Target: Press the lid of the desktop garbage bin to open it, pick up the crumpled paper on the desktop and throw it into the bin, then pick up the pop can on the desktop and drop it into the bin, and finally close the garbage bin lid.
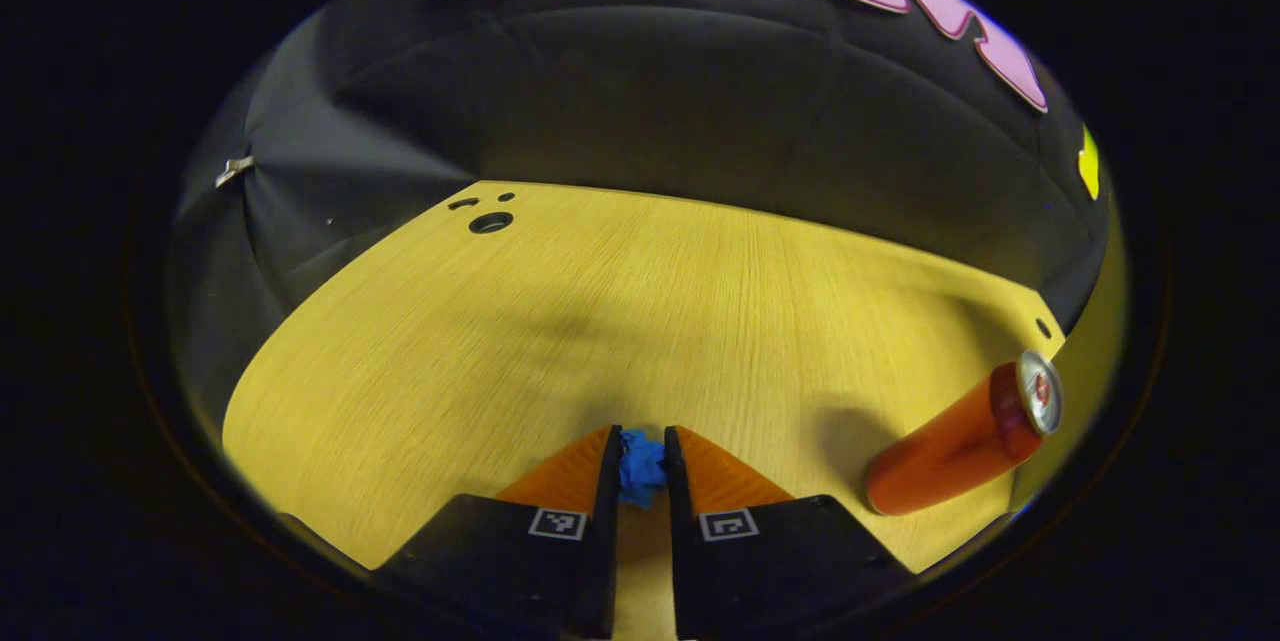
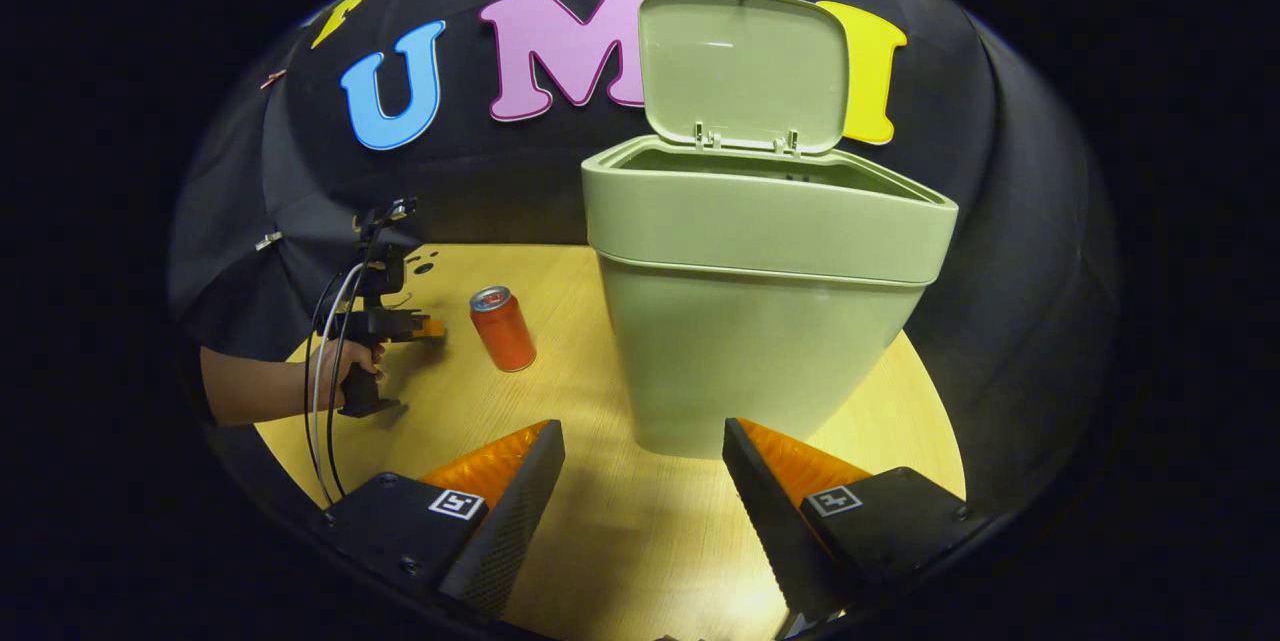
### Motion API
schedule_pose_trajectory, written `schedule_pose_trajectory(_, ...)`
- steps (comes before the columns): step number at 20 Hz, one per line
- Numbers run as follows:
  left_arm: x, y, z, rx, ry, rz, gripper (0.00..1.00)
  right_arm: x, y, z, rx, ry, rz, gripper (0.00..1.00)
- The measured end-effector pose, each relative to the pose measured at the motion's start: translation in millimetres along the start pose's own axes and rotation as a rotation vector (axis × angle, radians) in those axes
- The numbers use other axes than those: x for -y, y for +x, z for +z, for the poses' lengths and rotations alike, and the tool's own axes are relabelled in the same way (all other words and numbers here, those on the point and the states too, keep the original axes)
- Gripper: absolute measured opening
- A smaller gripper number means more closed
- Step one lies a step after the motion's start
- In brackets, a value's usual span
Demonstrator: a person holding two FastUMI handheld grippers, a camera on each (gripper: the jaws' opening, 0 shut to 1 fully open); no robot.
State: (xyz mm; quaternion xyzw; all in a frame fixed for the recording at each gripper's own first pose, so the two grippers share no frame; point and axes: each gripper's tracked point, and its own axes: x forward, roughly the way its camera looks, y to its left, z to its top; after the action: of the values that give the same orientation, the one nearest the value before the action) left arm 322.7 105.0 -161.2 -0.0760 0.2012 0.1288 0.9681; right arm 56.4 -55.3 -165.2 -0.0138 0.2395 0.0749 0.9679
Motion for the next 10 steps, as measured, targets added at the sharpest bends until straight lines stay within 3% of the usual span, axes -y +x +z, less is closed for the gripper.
schedule_pose_trajectory(10, 18, -115, 81, 0.151, 0.014, -0.109, 0.28, -6, -16, 2, 0.050, 0.046, -0.003, 0.99)
